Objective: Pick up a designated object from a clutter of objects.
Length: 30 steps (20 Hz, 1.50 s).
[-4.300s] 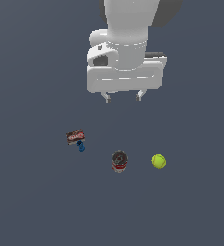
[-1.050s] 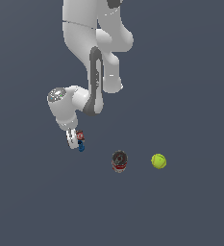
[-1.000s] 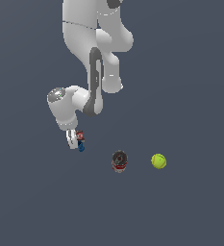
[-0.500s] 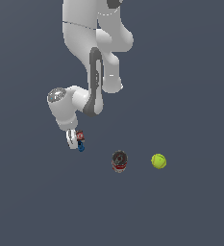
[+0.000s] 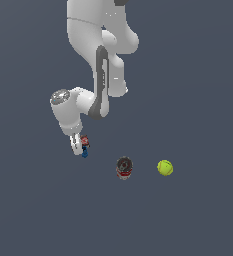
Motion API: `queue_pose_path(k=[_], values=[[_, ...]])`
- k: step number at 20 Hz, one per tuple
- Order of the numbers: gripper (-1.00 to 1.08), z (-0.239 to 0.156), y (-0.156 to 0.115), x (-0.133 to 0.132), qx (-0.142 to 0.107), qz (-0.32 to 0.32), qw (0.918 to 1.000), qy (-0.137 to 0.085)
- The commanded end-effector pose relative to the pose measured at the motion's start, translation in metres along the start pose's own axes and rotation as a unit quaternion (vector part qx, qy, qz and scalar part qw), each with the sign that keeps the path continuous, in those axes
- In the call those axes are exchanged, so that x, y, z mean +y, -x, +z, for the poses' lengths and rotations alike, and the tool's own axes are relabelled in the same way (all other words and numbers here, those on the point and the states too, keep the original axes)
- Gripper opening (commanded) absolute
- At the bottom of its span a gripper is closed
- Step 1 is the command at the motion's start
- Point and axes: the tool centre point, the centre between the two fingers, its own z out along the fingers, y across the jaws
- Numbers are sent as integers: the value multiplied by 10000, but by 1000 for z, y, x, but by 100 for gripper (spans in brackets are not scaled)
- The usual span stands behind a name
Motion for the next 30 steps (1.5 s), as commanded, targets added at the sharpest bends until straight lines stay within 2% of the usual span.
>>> queue_pose_path(k=[1, 11, 30], values=[[-100, -9, 6, -5, -2, -4, 10000, -1], [-100, -72, 52, -41, -13, -2, 10000, 24], [-100, -247, 176, -143, -36, -8, 10000, 86]])
